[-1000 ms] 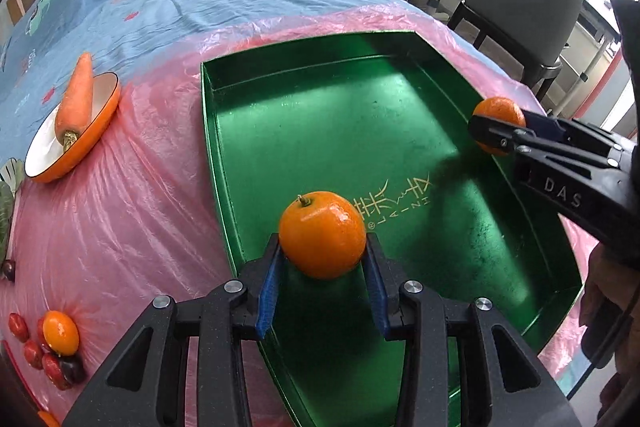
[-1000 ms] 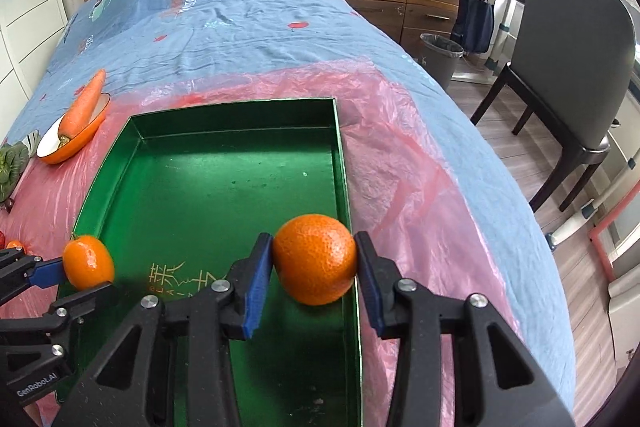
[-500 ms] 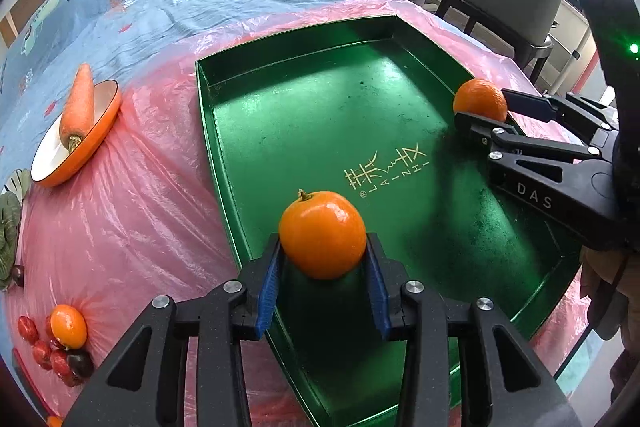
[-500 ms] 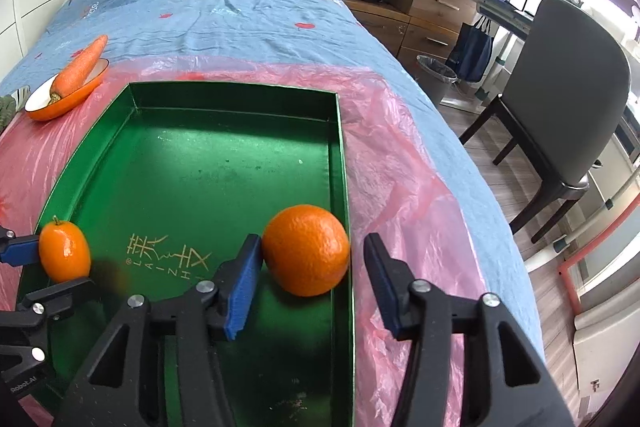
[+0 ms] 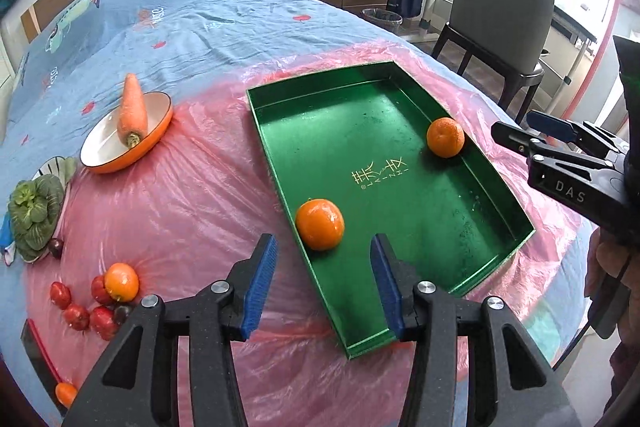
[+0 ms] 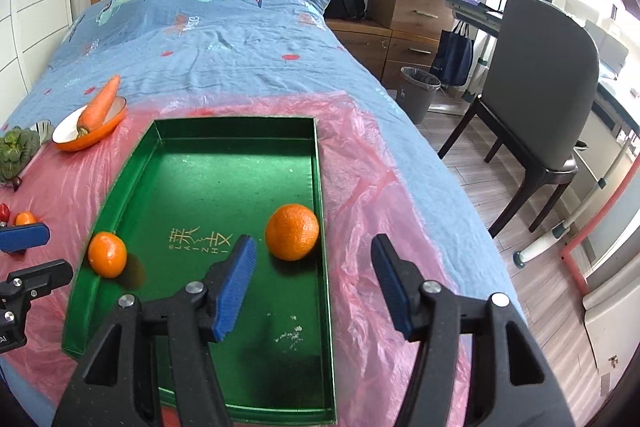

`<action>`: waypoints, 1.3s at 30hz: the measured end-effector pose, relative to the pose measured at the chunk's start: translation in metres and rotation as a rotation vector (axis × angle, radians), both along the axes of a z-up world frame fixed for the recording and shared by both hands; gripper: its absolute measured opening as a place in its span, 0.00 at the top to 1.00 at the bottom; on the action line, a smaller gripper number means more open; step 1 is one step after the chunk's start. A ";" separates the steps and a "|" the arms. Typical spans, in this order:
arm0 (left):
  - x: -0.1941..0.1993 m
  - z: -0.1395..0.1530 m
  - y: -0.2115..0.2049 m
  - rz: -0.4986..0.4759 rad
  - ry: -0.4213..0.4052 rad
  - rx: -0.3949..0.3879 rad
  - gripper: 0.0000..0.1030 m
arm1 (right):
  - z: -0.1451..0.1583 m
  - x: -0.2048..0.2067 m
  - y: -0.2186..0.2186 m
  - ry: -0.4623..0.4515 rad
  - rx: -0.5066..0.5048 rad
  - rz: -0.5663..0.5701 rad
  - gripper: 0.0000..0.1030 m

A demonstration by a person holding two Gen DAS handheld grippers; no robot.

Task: Organize fruits
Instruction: 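Withdraw both tools from the green tray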

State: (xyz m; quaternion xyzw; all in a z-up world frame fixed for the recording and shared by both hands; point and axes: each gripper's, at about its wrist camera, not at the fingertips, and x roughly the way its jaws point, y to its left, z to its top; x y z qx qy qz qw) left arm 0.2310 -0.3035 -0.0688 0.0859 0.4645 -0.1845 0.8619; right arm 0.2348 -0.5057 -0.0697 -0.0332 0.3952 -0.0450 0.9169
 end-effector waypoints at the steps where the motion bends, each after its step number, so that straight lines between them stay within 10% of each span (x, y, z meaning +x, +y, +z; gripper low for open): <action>1: -0.006 0.005 0.005 0.006 -0.005 -0.002 0.58 | 0.007 -0.007 0.000 -0.010 0.009 -0.002 0.00; 26: -0.186 0.076 0.173 0.190 -0.162 -0.033 0.58 | 0.075 -0.192 0.127 -0.106 0.185 0.161 0.00; 39: -0.140 0.017 0.218 0.314 -0.134 -0.006 0.58 | 0.029 -0.155 0.178 -0.049 0.216 0.289 0.00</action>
